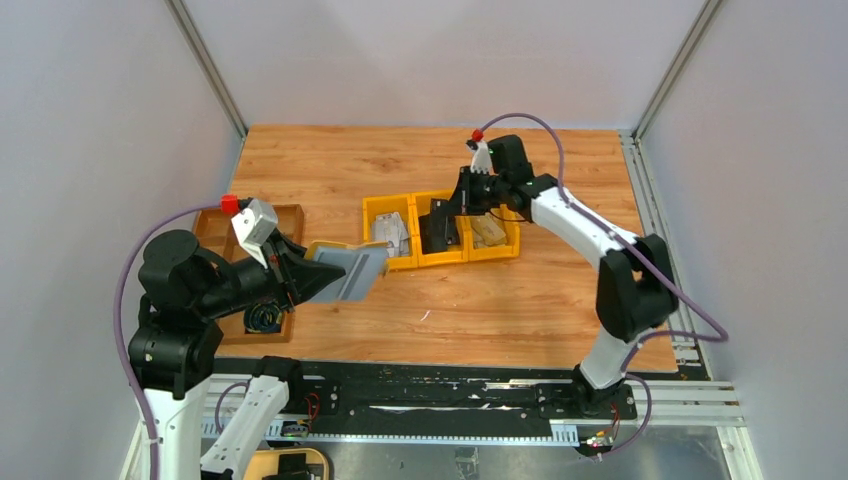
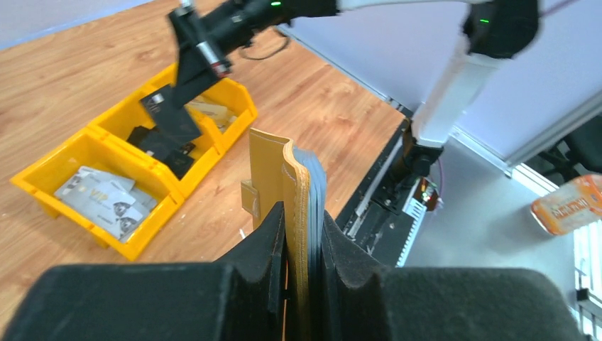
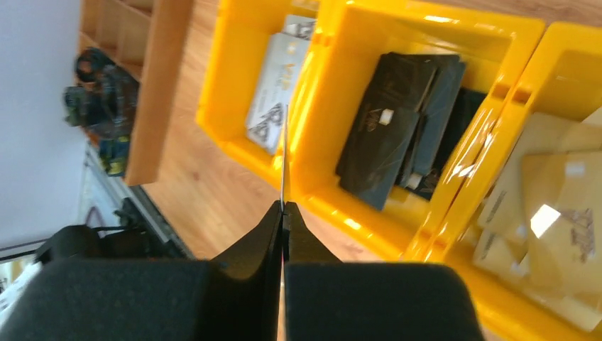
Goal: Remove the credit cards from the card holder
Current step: Place the credit card in the storage box, then remove the credit card from the card holder.
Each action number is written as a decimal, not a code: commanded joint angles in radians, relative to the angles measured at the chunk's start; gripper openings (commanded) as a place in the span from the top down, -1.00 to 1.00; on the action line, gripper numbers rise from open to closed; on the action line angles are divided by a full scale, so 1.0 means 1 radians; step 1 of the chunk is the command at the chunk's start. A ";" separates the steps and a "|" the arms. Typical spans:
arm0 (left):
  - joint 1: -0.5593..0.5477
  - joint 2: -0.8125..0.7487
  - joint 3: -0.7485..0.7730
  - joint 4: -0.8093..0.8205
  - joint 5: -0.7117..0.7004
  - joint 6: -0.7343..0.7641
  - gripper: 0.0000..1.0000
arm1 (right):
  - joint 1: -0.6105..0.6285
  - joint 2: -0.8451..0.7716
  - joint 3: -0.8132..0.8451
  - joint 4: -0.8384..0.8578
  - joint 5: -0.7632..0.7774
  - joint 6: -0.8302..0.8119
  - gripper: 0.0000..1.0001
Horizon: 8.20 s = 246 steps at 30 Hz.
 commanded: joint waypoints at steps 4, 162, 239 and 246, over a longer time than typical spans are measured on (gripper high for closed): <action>-0.006 -0.031 0.023 0.025 0.135 -0.006 1.00 | 0.003 0.237 0.194 -0.146 0.051 -0.133 1.00; -0.006 -0.195 -0.084 0.043 0.078 0.163 -0.57 | 0.937 -0.179 0.525 -0.311 0.859 -0.274 1.00; -0.006 -0.313 -0.244 0.299 -0.156 0.047 -1.00 | 1.034 -0.060 0.710 -0.425 1.079 -0.411 1.00; -0.006 -0.326 -0.268 0.298 -0.112 0.050 -0.97 | 1.078 -0.002 0.774 -0.432 1.178 -0.496 1.00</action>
